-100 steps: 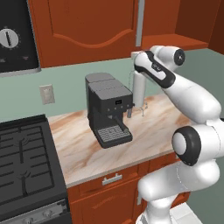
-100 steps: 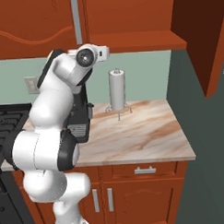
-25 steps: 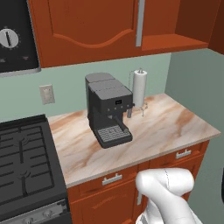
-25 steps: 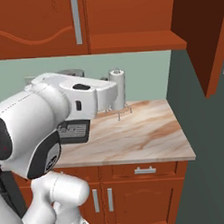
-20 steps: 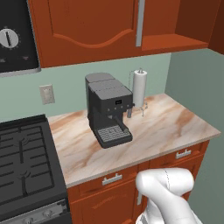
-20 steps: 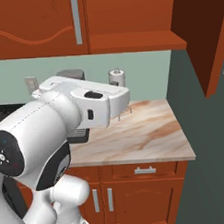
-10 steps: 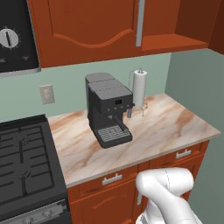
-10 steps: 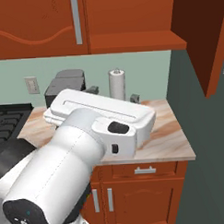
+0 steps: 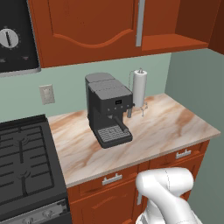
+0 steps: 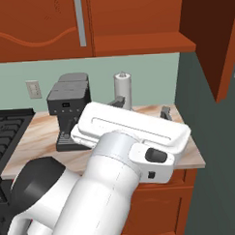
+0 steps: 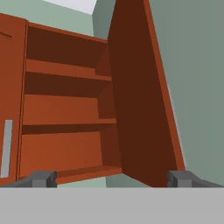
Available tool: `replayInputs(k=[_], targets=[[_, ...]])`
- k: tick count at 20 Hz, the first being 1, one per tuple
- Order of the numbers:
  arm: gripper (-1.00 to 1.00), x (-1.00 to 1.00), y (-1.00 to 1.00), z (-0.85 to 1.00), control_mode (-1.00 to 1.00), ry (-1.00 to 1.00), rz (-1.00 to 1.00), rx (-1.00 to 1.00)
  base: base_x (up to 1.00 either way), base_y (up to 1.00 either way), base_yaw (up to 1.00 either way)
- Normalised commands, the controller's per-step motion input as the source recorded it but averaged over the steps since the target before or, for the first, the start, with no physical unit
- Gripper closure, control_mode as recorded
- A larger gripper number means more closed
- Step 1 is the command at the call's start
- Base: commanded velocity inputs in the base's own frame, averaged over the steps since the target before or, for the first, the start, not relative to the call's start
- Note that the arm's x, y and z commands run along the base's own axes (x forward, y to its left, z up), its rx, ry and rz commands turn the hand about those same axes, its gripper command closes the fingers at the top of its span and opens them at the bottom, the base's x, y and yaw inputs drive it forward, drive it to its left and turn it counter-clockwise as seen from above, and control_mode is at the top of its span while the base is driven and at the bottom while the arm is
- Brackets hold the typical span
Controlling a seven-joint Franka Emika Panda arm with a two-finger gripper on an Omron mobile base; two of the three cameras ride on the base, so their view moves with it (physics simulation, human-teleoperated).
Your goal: Open the cabinet. Pick the bar soap and place it next to the sink. Then close the cabinet.
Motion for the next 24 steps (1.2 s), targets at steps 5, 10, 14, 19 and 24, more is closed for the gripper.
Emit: replayInputs(k=[5,10,14,19,24], targets=[[-1.00,0.00,-0.34,-0.05,-1.00,-0.02,0.00,0.00,0.00,0.00,0.00],[-1.00,0.01,-0.31,0.00,-1.00,0.00,0.00,0.00,0.00,0.00,0.00],[-1.00,0.05,-0.37,0.00,-1.00,0.01,0.02,0.00,0.00,0.00,0.00],[-1.00,0.00,-0.17,0.00,-1.00,0.08,0.12,0.00,0.00,0.00,0.00],[-1.00,0.03,-0.06,-0.02,-1.00,0.13,0.19,0.00,0.00,0.00,0.00]])
